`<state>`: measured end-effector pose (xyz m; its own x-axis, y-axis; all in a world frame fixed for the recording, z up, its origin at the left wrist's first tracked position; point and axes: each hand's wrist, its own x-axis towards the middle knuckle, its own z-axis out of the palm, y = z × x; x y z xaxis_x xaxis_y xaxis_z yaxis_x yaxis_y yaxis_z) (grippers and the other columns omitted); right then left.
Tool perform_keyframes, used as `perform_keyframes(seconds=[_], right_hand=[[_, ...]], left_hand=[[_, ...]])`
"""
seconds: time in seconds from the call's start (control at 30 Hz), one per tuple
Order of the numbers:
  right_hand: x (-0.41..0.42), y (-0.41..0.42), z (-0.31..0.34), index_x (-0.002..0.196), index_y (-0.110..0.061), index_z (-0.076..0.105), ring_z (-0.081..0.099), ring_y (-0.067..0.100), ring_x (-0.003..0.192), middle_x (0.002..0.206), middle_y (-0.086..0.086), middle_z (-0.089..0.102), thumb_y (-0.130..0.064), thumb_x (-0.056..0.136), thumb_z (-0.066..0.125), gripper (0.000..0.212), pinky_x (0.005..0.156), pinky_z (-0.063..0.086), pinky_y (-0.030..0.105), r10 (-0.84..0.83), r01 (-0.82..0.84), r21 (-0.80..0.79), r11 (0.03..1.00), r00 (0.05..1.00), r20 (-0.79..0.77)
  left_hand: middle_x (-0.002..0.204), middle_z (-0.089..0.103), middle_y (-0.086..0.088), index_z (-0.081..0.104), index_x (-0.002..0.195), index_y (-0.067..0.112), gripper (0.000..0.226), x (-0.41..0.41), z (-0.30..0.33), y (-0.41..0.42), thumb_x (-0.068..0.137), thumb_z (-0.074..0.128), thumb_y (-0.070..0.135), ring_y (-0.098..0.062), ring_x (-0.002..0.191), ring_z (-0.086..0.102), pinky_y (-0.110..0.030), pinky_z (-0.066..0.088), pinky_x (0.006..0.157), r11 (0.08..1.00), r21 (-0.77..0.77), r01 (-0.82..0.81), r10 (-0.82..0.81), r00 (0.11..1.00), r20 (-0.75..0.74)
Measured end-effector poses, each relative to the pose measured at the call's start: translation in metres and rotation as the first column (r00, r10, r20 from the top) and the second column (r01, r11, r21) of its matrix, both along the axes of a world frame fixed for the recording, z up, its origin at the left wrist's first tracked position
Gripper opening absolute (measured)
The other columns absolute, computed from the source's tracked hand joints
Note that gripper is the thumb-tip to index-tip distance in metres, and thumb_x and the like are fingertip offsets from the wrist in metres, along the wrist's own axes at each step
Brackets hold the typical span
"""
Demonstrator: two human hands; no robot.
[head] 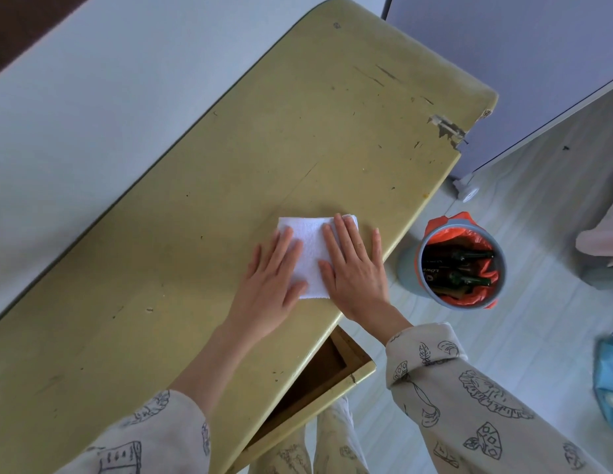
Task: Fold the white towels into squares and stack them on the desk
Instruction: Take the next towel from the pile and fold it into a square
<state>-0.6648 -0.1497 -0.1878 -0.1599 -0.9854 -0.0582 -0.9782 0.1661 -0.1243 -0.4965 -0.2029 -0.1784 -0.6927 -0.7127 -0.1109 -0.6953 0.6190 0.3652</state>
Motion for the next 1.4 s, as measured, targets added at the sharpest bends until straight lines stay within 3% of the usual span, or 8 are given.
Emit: perform_keyframes(seconds=[0.13, 0.27, 0.53, 0.73, 0.93, 1.07, 1.23, 1.4], right_hand=[[0.000, -0.001, 0.000, 0.144, -0.011, 0.030, 0.023, 0.022, 0.141, 0.151, 0.009, 0.031, -0.040, 0.096, 0.020, 0.057, 0.110, 0.012, 0.053, -0.008, 0.008, 0.008, 1.000, 1.000, 0.012], [0.001, 0.000, 0.001, 0.144, -0.010, 0.028, 0.023, 0.022, 0.142, 0.152, 0.009, 0.029, -0.039, 0.096, 0.021, 0.057, 0.112, 0.010, 0.052, -0.010, 0.010, 0.016, 1.000, 1.000, 0.015], [0.001, 0.000, 0.004, 0.143, -0.010, 0.032, 0.026, 0.025, 0.141, 0.151, 0.010, 0.031, -0.039, 0.095, 0.020, 0.057, 0.111, 0.020, 0.057, -0.010, 0.009, 0.026, 1.000, 0.999, 0.030], [0.002, 0.000, 0.005, 0.145, -0.011, 0.026, 0.018, 0.023, 0.143, 0.154, 0.009, 0.025, -0.041, 0.096, 0.018, 0.058, 0.114, 0.014, 0.055, -0.016, 0.014, 0.050, 0.999, 0.999, 0.050], [0.002, 0.000, 0.004, 0.145, -0.011, 0.026, 0.017, 0.023, 0.143, 0.154, 0.009, 0.024, -0.041, 0.095, 0.019, 0.059, 0.114, 0.014, 0.055, -0.021, 0.018, 0.067, 0.998, 0.999, 0.040], [0.002, 0.000, 0.004, 0.145, -0.011, 0.026, 0.017, 0.023, 0.143, 0.154, 0.009, 0.024, -0.041, 0.096, 0.019, 0.058, 0.114, 0.014, 0.055, -0.019, 0.017, 0.058, 0.998, 0.999, 0.042], [0.002, 0.000, 0.003, 0.145, -0.010, 0.028, 0.020, 0.024, 0.143, 0.153, 0.010, 0.026, -0.040, 0.096, 0.019, 0.058, 0.113, 0.017, 0.056, -0.015, 0.014, 0.043, 0.999, 1.000, 0.026], [-0.001, 0.002, 0.000, 0.145, -0.009, 0.027, 0.022, 0.025, 0.142, 0.152, 0.011, 0.027, -0.040, 0.096, 0.018, 0.058, 0.113, 0.019, 0.055, 0.018, -0.019, 0.034, 0.999, 1.000, 0.019]], left_hand=[[0.154, 0.019, -0.006, 0.024, 0.145, 0.009, 0.075, 0.031, -0.005, 0.003, 0.090, 0.031, 0.060, -0.022, 0.142, 0.016, -0.041, 0.013, 0.115, 0.998, -0.003, 0.067, -0.067, 0.998, 0.014], [0.154, 0.019, -0.007, 0.022, 0.145, 0.007, 0.072, 0.029, 0.002, 0.014, 0.089, 0.043, 0.046, -0.020, 0.143, 0.014, -0.042, 0.013, 0.116, 0.999, 0.031, -0.012, 0.013, 0.999, -0.043], [0.153, 0.023, -0.010, 0.017, 0.145, 0.008, 0.062, 0.006, -0.002, 0.027, 0.089, 0.033, 0.031, -0.017, 0.143, 0.012, -0.045, 0.010, 0.116, 0.970, 0.065, -0.232, 0.236, 0.970, -0.060], [0.151, 0.027, -0.012, 0.021, 0.143, 0.007, 0.056, 0.020, -0.003, 0.027, 0.093, 0.031, 0.028, -0.021, 0.142, 0.018, -0.049, 0.016, 0.115, 0.979, 0.014, -0.203, 0.203, 0.979, -0.013], [0.157, 0.002, -0.002, 0.011, 0.148, 0.014, 0.064, 0.033, -0.003, 0.017, 0.091, 0.029, 0.036, -0.016, 0.144, -0.003, -0.044, -0.003, 0.117, 0.997, 0.030, -0.068, 0.066, 0.995, 0.074], [0.155, -0.010, 0.002, -0.003, 0.146, 0.011, 0.067, 0.039, 0.010, 0.014, 0.087, 0.019, 0.033, -0.009, 0.142, -0.015, -0.041, -0.009, 0.117, 0.983, 0.077, -0.167, 0.160, 0.984, 0.082], [0.155, 0.010, -0.008, 0.011, 0.146, 0.006, 0.053, -0.004, 0.008, 0.018, 0.098, 0.014, 0.029, -0.020, 0.144, 0.005, -0.046, 0.003, 0.116, 0.992, -0.040, -0.123, 0.124, 0.992, 0.028], [0.153, 0.025, -0.006, 0.026, 0.144, 0.009, 0.061, -0.007, -0.007, 0.009, 0.099, 0.003, 0.043, -0.023, 0.140, 0.025, -0.053, 0.012, 0.112, 0.993, -0.068, -0.094, 0.105, 0.980, 0.170]])
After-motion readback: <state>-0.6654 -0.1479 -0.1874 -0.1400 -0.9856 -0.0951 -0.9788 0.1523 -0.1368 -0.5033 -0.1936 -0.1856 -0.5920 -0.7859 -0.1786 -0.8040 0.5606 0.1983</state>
